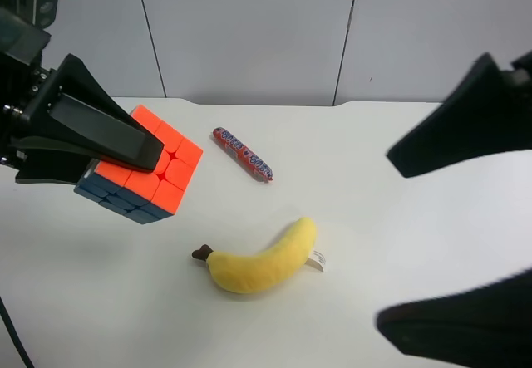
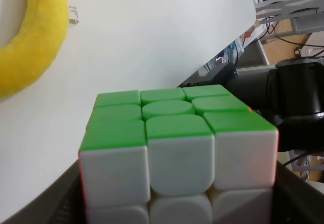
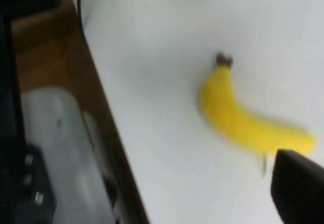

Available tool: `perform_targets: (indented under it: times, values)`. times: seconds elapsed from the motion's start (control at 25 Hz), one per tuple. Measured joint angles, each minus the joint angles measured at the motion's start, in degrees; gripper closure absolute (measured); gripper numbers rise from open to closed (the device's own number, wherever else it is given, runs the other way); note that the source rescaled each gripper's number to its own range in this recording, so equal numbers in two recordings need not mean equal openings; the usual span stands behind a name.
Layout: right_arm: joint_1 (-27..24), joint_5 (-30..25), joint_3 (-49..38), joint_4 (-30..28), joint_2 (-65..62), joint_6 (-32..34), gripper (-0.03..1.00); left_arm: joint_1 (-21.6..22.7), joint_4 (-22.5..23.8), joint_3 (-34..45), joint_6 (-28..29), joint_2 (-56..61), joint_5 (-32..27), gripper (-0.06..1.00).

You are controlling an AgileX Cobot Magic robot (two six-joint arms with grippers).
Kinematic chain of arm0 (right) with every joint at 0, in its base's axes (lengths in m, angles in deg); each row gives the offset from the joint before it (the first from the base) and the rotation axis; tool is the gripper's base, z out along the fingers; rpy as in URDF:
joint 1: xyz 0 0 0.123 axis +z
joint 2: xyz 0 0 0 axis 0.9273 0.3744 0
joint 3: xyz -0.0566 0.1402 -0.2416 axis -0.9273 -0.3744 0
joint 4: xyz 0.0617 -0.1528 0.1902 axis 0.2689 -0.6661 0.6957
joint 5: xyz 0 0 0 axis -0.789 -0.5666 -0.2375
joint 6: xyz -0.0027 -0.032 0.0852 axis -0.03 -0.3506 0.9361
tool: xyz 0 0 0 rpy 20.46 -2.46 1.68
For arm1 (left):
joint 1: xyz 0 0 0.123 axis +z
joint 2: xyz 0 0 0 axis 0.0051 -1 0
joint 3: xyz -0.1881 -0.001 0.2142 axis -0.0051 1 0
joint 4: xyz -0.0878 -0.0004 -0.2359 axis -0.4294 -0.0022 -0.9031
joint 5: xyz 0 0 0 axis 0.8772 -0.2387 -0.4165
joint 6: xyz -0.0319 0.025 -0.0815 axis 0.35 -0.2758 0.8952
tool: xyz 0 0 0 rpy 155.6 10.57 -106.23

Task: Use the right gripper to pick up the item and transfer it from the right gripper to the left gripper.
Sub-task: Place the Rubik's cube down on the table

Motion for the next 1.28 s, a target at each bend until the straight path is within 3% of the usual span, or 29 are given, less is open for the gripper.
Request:
perform_targets:
  times: [0.2, 0.44, 0.68, 0.88, 1.28]
  values:
    - [0.0, -7.8, 0.0, -3.3, -7.8, 5.5, -0.03, 0.0, 1.9, 0.0, 0.0, 0.0, 0.0, 0.94]
    - [0.0, -8.4, -6.9, -8.0, -20.2, 10.5, -0.03, 0.0, 2.4, 0.0, 0.0, 0.0, 0.2, 0.94]
    - [0.0, -3.1, -19.8, -8.3, -33.3, 11.5, -0.03, 0.0, 2.4, 0.0, 0.0, 0.0, 0.4, 0.94]
    - [0.0, -0.8, -25.7, -9.1, -39.6, 11.9, -0.03, 0.0, 2.4, 0.0, 0.0, 0.0, 0.5, 0.94]
    - [0.0, 0.1, -27.1, -9.6, -41.3, 11.8, -0.03, 0.0, 2.4, 0.0, 0.0, 0.0, 0.5, 0.94]
